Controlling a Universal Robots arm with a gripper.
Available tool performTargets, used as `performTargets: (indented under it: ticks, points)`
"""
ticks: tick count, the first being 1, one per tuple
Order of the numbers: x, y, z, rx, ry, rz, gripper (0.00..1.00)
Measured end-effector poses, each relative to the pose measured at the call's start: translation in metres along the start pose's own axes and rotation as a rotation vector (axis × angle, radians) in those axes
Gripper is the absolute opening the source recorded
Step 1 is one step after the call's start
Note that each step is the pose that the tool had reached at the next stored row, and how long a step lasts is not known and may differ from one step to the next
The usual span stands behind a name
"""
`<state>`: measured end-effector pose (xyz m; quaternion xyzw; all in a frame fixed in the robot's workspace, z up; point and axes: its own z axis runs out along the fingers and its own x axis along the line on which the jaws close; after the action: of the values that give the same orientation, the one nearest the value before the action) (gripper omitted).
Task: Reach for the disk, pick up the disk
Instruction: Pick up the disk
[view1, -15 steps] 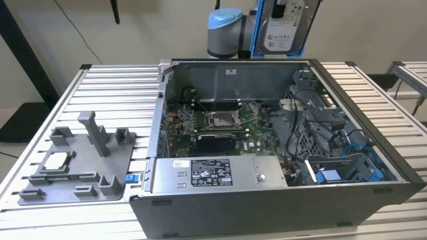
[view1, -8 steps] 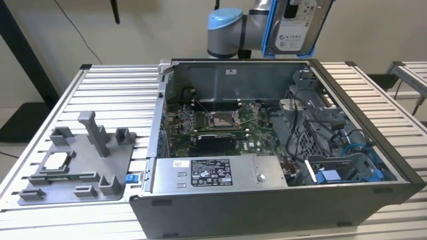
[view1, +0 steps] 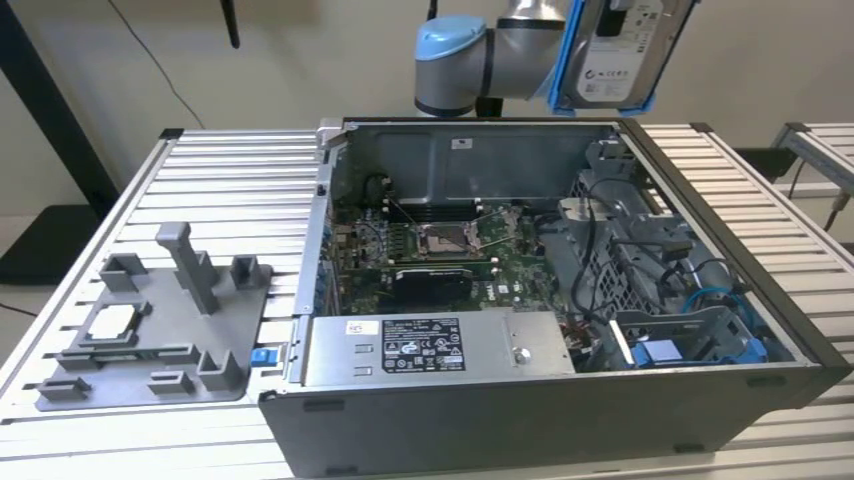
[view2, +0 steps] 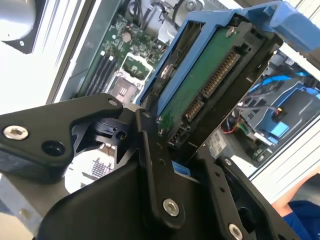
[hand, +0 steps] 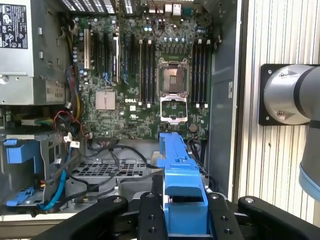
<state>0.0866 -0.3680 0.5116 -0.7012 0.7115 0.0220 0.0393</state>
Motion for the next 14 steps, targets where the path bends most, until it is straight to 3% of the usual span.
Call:
performTargets:
  ticks: [2,14]
  points:
    - [-0.0001,-0.0040,0.0001,0.0000,0.0000,0.000,0.00]
    - [-0.0001,-0.0057,0.0001,0.0000,0.0001,0.000,0.00]
